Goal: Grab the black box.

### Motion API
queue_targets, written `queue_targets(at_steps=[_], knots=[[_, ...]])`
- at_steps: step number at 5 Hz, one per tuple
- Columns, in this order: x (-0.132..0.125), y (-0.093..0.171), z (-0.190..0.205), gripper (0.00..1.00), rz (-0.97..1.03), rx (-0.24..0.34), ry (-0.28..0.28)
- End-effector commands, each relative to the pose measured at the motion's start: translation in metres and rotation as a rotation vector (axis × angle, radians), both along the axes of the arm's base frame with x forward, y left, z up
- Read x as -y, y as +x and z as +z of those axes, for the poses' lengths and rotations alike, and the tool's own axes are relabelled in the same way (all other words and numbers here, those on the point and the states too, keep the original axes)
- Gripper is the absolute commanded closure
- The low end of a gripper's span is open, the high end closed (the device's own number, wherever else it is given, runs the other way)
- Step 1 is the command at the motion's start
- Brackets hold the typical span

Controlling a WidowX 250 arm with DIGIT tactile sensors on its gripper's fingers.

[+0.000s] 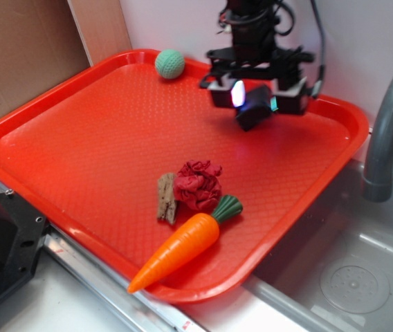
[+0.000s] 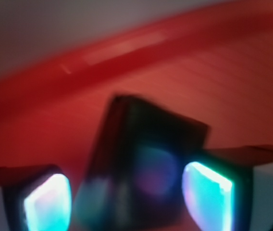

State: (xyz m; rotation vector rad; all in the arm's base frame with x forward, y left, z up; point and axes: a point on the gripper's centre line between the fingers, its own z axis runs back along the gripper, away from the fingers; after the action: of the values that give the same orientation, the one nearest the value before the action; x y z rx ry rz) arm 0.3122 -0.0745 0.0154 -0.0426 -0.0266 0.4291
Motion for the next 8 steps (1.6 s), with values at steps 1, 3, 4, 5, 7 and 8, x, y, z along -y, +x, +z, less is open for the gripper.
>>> queue_targets(at_steps=[1,3,4,5,7,8], knots=[[0.011,-0.035,0.026,0.00,0.037,0.040,0.037],[0.020,-0.018,0.055,0.00,-0.070,0.171,0.039],[0.020,-0.002,0.072,0.00,-0.092,0.228,0.068],[0.004,0.007,0.071,0.00,-0.073,0.237,0.087],[-0.019,0.014,0.045,0.00,-0.037,0.151,0.123],[-0.023,0.023,0.035,0.00,-0.029,0.144,0.157]])
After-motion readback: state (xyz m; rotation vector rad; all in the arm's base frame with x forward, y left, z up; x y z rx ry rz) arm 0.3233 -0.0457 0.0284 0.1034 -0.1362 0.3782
